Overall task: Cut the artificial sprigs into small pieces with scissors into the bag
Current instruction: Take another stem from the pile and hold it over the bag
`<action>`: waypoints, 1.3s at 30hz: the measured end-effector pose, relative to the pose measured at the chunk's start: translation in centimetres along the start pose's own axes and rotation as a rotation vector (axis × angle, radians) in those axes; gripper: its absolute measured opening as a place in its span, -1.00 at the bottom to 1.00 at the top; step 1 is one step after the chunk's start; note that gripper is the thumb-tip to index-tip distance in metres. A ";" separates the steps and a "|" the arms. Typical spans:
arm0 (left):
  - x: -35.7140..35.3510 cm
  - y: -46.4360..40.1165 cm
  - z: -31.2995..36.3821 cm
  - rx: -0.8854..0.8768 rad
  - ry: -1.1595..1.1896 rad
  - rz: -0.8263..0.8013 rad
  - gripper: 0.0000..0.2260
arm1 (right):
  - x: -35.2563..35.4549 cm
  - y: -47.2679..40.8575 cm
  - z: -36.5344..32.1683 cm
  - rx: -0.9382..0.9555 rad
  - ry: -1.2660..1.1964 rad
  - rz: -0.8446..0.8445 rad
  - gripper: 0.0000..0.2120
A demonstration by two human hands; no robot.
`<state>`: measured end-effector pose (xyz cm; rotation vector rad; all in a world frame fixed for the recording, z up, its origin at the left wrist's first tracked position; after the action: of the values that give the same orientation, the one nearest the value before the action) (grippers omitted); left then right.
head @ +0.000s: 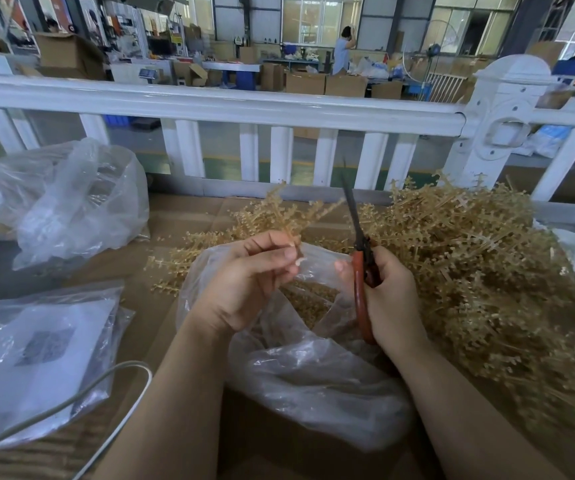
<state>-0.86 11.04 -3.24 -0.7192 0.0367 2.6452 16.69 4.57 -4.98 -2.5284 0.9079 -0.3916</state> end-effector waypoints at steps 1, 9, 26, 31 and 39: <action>-0.1 0.2 0.0 0.050 0.034 -0.055 -0.92 | 0.0 -0.1 0.0 -0.032 -0.046 0.009 -0.78; -0.8 -0.1 0.3 -0.425 -0.402 0.206 -0.79 | 0.3 -0.5 0.0 -0.168 -0.258 -0.072 -0.75; -1.4 1.2 0.5 -1.274 -1.011 0.437 -0.90 | -0.1 -0.5 -0.1 -0.208 -0.377 -0.173 -0.74; -1.1 0.9 0.3 -1.251 -0.986 0.456 -0.91 | -0.1 -0.5 -0.3 -0.197 -0.326 -0.229 -0.70; -0.4 0.1 0.0 -0.692 -0.697 0.498 -0.72 | -0.2 -0.5 0.1 -0.186 -0.252 -0.218 -0.75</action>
<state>-0.52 10.79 -3.07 0.1100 -1.0484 3.2448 16.83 5.13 -4.87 -2.7774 0.5994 -0.0487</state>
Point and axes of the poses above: each hand's wrist, its own y-axis away from the middle knuckle, its own x-axis out of the back of the hand, z = x × y, the point moved 3 cm from there along -y, towards the middle knuckle, and after that the axes turned 13 degrees about z, right-handed, at the moved point
